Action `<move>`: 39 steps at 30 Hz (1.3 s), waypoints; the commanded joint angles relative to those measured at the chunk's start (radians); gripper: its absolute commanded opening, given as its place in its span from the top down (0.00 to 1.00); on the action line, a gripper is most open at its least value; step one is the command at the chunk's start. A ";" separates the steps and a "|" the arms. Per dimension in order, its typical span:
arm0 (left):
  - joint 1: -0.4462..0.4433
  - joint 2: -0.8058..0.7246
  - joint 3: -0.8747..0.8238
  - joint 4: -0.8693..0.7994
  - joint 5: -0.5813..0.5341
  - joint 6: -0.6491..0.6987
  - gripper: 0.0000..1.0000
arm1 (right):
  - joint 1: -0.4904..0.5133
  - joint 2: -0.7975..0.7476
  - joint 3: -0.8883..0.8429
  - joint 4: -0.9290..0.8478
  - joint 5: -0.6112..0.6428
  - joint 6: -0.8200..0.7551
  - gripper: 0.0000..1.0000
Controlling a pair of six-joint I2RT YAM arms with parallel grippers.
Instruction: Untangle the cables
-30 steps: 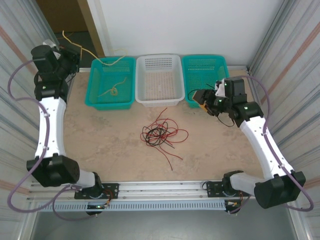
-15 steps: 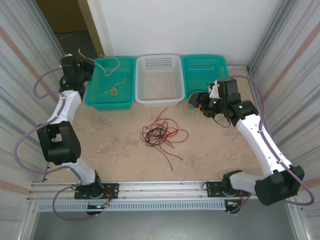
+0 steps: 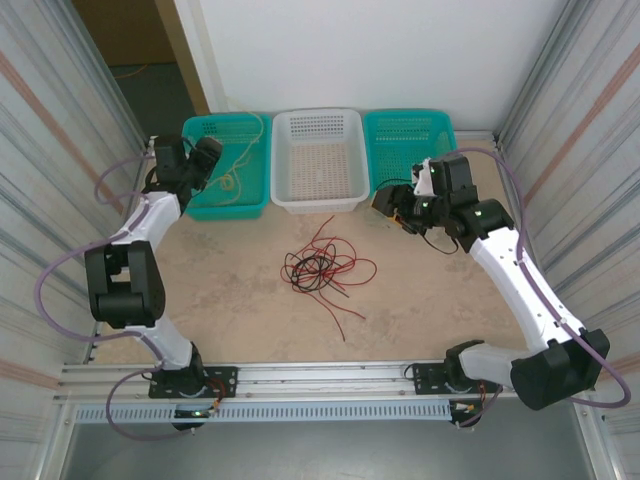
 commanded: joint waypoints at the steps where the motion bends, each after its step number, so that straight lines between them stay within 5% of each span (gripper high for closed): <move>1: -0.007 -0.090 0.003 -0.104 -0.060 0.074 0.17 | 0.014 0.000 0.028 -0.010 0.017 -0.029 0.46; 14: -0.198 -0.263 0.231 -0.579 -0.194 0.403 0.21 | 0.177 0.052 0.098 -0.119 0.222 -0.115 0.27; 21: -0.327 -0.356 0.183 -0.781 -0.031 0.476 0.29 | 0.270 0.085 0.100 -0.131 0.294 -0.144 0.28; 31: -0.746 -0.384 -0.029 -0.913 -0.131 0.430 0.34 | 0.350 0.157 0.043 -0.078 0.336 -0.116 0.30; 39: -0.743 -0.371 -0.019 -0.880 -0.168 0.410 0.33 | 0.379 0.150 -0.038 -0.063 0.409 -0.022 0.28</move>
